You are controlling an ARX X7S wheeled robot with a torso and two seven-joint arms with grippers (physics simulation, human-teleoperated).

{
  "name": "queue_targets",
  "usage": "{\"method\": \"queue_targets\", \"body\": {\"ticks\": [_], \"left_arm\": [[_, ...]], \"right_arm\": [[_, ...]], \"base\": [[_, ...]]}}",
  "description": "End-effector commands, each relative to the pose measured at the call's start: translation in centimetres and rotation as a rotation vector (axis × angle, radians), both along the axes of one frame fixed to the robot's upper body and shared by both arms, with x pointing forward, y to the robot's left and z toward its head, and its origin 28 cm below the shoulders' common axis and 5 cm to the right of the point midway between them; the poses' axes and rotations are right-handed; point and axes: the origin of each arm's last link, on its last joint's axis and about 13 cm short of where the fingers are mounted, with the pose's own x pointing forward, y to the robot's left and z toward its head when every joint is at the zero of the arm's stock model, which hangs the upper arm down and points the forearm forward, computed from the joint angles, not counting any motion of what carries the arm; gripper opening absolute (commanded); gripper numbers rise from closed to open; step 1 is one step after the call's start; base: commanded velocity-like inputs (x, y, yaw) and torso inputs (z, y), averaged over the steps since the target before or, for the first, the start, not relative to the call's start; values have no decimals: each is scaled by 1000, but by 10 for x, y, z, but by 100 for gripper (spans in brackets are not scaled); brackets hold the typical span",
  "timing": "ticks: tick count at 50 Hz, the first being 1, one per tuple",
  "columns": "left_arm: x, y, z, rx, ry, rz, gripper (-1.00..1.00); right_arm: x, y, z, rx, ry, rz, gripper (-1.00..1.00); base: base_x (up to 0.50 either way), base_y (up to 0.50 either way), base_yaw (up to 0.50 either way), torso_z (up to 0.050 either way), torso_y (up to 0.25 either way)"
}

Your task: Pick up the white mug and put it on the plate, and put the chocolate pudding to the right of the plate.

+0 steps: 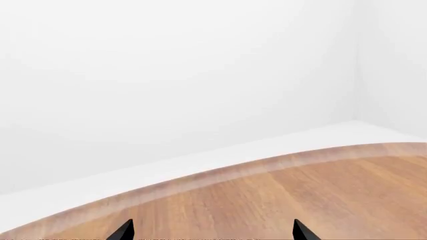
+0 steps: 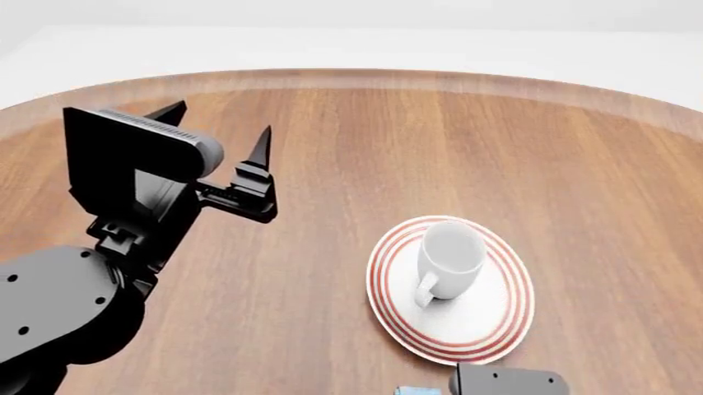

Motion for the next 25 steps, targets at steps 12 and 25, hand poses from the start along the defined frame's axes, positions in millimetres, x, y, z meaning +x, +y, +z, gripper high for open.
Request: {"method": "queue_targets", "body": {"ticks": [12,25], "left_arm": [[2,-3,2,5,-15,-24,100],[3,-3,0,7,-12,-18,100]], "right_arm": [[3,6,-9,12,-6,20,100],[6,6,-16,11,3,30,100]], "base": [[0,0,0,0,0],[0,0,0,0,0]]}}
